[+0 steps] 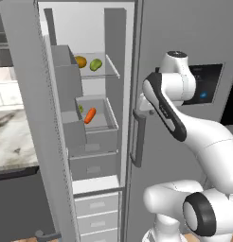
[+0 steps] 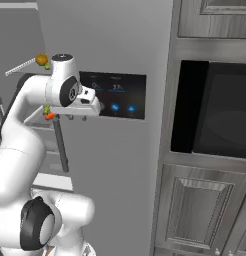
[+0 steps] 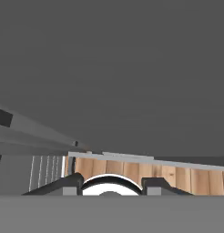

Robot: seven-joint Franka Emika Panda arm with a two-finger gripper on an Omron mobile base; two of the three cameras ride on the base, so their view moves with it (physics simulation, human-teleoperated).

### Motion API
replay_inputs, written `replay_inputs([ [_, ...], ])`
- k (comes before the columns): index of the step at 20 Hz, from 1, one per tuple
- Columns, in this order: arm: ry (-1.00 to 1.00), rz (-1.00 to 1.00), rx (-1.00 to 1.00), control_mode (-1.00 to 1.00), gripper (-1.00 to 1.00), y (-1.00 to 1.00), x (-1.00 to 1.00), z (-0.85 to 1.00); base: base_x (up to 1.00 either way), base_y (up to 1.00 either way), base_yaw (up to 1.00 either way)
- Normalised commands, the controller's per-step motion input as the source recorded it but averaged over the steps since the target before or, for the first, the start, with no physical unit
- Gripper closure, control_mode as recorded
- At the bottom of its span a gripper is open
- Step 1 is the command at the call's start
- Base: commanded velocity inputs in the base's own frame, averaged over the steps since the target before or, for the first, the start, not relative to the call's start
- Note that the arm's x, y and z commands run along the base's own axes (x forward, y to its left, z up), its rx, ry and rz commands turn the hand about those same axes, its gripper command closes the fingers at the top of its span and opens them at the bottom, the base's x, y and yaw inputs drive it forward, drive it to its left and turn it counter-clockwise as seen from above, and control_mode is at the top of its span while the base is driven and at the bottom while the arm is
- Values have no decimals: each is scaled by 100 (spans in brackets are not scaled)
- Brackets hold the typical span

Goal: Take the mango and orange from the highest rack and move them to the second highest rack where the carrot and broccoli are located, to maximize freezer space. Close the freezer door after rearranging.

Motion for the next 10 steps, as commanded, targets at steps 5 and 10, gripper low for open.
replay_inputs([
  [5,0,0,0,100,-100,0,-3,0,-16,7,0],
  [10,0,0,0,100,-100,0,0,0,-46,14,23],
])
